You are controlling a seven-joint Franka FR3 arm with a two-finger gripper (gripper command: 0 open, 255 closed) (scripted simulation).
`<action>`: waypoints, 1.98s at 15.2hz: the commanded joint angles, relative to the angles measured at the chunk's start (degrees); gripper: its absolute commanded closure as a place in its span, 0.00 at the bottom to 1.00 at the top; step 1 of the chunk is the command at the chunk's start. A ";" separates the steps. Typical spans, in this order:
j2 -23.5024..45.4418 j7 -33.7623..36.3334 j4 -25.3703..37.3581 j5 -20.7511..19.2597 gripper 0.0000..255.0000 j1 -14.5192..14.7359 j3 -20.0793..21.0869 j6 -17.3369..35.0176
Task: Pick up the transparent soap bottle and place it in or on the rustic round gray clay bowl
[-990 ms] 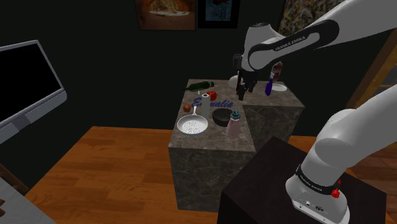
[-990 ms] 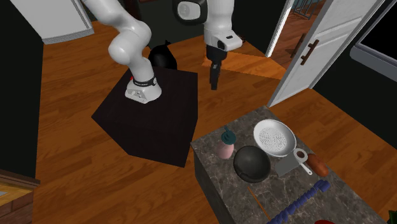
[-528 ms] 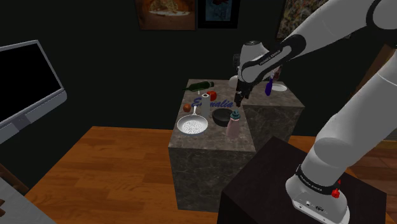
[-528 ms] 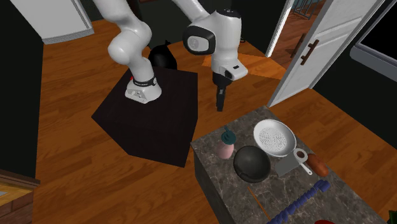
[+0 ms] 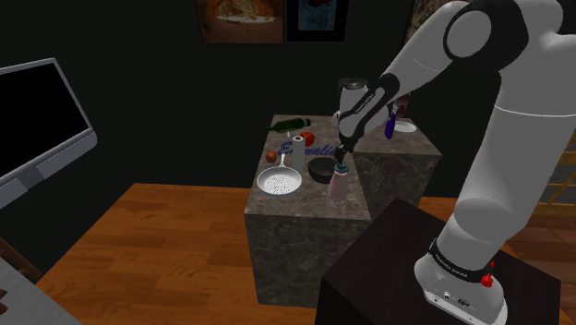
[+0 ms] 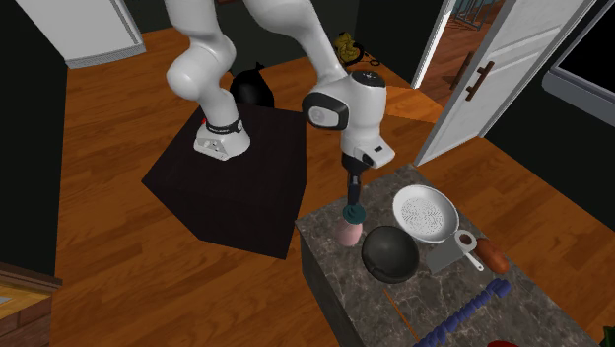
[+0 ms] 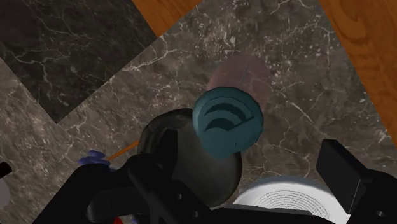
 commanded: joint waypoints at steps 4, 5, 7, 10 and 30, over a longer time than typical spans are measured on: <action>7.01 -1.99 2.83 1.54 0.00 -1.36 0.35 4.33; 7.82 -2.09 2.97 1.70 0.00 -1.52 0.43 5.00; 9.45 -2.30 3.31 2.01 0.00 -1.85 0.60 6.30; 10.74 -2.45 3.61 2.26 0.00 -2.13 0.76 7.31; 8.49 -2.58 3.44 2.00 1.00 -1.91 0.53 5.25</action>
